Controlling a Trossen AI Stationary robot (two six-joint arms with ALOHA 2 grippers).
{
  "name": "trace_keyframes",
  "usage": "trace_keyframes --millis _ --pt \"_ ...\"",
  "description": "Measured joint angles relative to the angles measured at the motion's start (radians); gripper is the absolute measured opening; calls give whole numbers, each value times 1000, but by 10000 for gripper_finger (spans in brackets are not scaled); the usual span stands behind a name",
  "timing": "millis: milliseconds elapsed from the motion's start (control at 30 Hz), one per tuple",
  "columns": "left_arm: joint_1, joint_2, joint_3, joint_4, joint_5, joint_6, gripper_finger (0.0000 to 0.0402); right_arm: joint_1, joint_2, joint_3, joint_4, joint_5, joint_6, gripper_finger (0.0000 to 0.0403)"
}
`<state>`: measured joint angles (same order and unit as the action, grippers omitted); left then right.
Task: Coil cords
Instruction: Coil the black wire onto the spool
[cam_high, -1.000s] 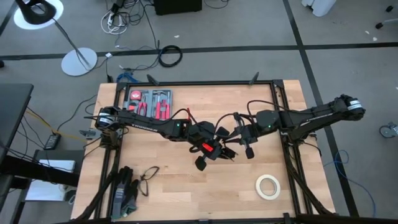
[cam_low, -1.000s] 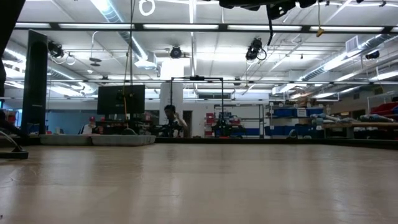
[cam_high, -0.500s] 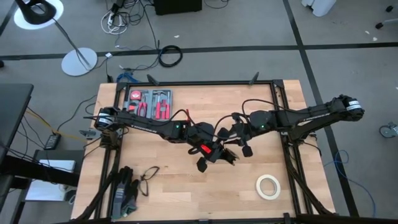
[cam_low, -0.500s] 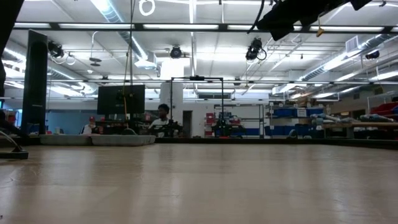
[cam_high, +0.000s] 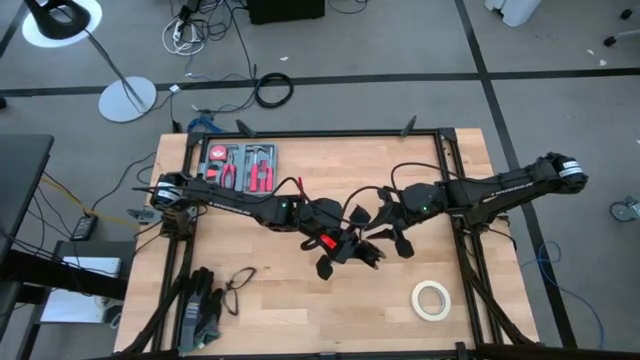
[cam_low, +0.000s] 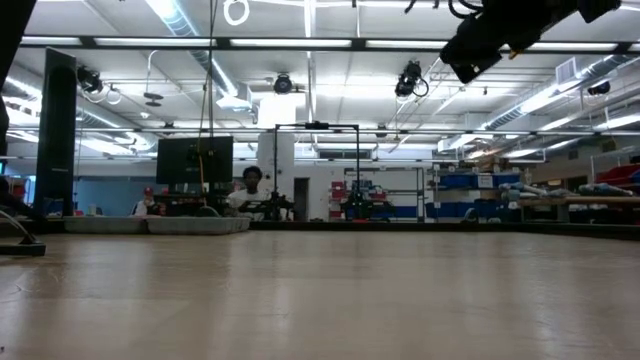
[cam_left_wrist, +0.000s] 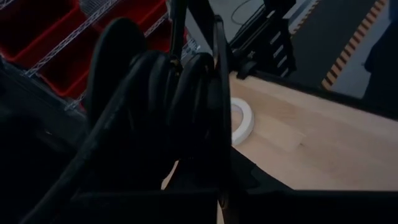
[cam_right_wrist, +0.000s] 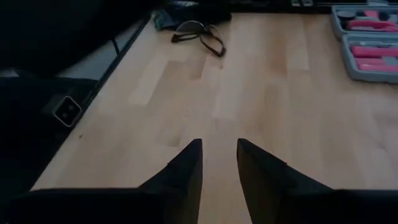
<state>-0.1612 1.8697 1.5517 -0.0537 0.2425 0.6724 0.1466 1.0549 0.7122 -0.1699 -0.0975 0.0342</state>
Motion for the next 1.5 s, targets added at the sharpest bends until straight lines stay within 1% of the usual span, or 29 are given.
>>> trace_keyframes --millis 167,267,367,433,600,700,800,900,967,1033,1133,1233,1300,1433,1500 --pt "-2 -15 -1 2 14 -11 0 12 -56 -56 44 31 35 95" --pt "-3 -18 -1 8 15 -25 0 35 -81 -109 117 59 63 95" --pt "-4 -18 -1 18 33 -55 0 65 -95 -158 151 116 96 95" --pt "-4 -18 -1 30 44 -75 0 94 -104 -193 185 181 104 95" --pt "-11 -19 -1 79 34 -101 0 176 -120 -286 401 331 40 95" --pt "-11 -19 -1 114 -2 -102 0 219 -120 -347 548 426 -18 95" --pt "-10 -19 -1 162 -11 -112 0 249 -120 -411 721 484 -96 95" --pt "-3 -19 -1 193 -10 -151 0 253 -120 -455 840 488 -139 95" --pt "-1 -19 -2 205 -8 -195 0 253 -120 -472 857 486 -147 95" --pt "0 -19 -2 219 10 -248 0 249 -120 -479 854 459 -143 95" --pt "0 -19 -2 230 31 -327 0 237 -120 -479 856 370 -132 95" --pt "0 -19 -2 233 64 -400 0 220 -120 -479 863 260 -89 95" --pt "0 -19 -2 256 73 -434 0 208 -120 -479 873 205 -59 95" --pt "-5 -19 -2 357 74 -454 0 178 -120 -478 929 190 -59 95" --pt "-10 -19 -2 403 41 -471 0 172 -120 -477 941 207 -63 95"
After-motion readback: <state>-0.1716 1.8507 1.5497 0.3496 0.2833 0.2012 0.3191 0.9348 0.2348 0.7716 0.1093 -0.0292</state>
